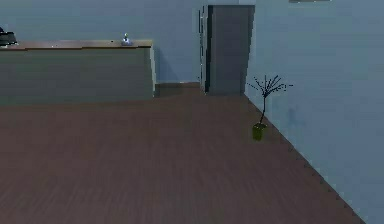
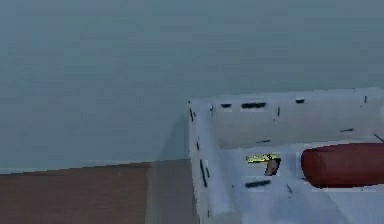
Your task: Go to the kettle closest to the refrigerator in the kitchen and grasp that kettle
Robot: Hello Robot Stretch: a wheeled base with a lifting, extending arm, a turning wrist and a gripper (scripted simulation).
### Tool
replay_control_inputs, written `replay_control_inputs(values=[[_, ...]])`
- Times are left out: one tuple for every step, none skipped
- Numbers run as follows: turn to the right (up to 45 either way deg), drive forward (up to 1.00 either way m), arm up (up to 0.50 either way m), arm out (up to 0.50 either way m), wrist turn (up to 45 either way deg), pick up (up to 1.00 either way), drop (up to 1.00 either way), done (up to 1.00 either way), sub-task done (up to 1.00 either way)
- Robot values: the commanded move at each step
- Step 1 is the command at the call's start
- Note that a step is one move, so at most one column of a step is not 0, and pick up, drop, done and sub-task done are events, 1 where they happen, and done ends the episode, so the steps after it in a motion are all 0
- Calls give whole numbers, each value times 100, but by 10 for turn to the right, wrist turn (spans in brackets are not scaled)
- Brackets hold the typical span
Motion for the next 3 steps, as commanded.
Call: replay_control_inputs(values=[[0, 100, 0, 0, 0, 0, 0, 0, 0], [0, 100, 0, 0, 0, 0, 0, 0, 0], [0, 80, 0, 0, 0, 0, 0, 0, 0]])
